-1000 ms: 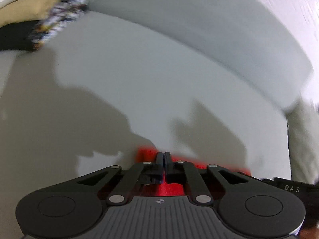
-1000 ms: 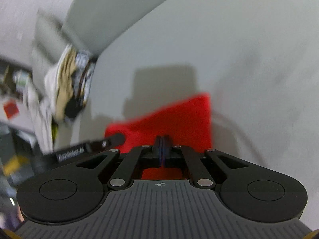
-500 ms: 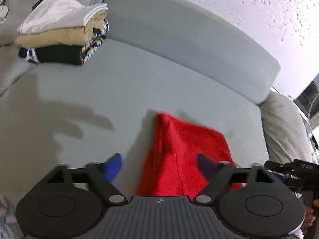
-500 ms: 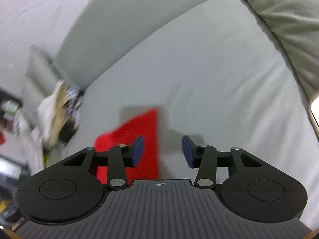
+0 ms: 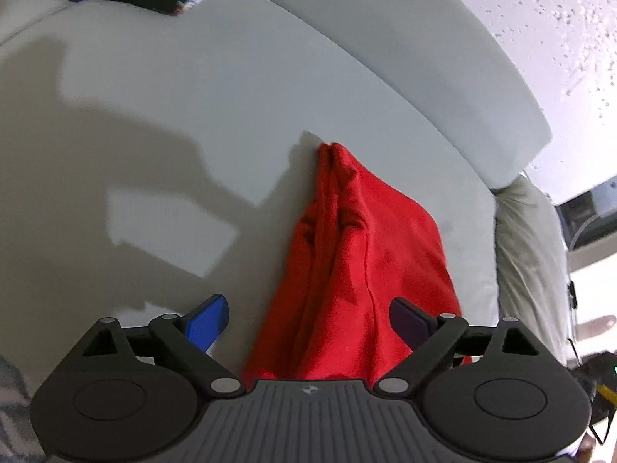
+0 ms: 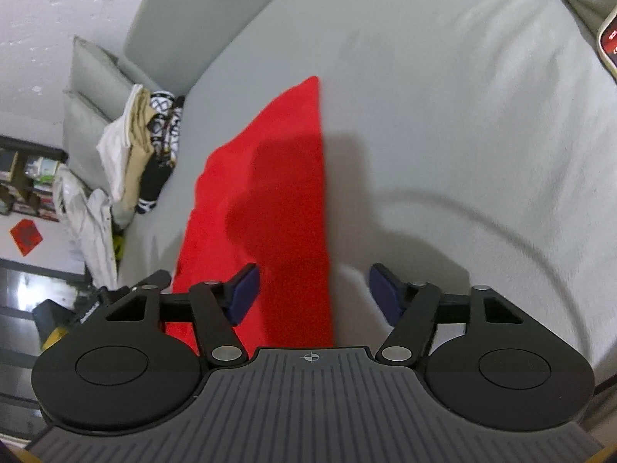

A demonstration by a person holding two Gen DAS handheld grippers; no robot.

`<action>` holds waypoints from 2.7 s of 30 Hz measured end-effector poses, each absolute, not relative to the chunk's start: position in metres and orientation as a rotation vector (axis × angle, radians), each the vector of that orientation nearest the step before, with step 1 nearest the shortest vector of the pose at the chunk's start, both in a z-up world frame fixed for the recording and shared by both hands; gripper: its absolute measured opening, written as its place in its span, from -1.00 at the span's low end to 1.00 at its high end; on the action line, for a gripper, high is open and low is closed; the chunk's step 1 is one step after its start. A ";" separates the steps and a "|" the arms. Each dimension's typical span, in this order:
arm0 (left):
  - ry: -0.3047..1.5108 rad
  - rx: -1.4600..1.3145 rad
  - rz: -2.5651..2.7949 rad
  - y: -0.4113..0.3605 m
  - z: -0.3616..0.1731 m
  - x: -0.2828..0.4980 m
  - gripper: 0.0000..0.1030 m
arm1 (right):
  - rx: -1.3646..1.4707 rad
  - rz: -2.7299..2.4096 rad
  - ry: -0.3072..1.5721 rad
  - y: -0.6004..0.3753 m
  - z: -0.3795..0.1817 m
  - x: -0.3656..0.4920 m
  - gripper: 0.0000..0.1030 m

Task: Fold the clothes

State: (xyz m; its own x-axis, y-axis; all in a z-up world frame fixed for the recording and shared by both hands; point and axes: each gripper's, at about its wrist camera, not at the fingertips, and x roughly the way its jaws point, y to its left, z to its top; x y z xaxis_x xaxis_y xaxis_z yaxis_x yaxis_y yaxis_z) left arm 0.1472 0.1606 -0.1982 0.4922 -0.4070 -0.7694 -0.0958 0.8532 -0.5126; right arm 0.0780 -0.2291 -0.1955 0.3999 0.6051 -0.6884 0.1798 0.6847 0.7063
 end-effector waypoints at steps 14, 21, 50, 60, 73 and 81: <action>1.131 -0.416 -0.322 0.125 -0.211 0.165 0.77 | 0.860 0.393 1.149 -0.217 -0.215 0.112 0.21; 1.137 -0.545 -0.388 0.130 -0.228 0.191 0.83 | 0.970 0.443 1.123 -0.214 -0.239 0.147 0.00; 0.711 0.159 -0.766 -0.140 -0.107 0.018 -0.49 | 0.559 -0.130 0.725 -0.291 -0.053 -0.085 -0.60; 0.901 0.063 -0.645 -0.222 -0.153 0.108 0.07 | 0.575 -0.318 0.636 -0.388 -0.083 -0.058 -0.44; 0.704 0.193 -0.688 -0.214 -0.169 0.053 -0.57 | 0.452 -0.316 0.760 -0.388 -0.121 -0.068 -0.62; 0.826 0.389 -0.592 -0.260 -0.195 0.055 -0.72 | 0.217 -0.335 0.940 -0.356 -0.172 -0.027 -0.86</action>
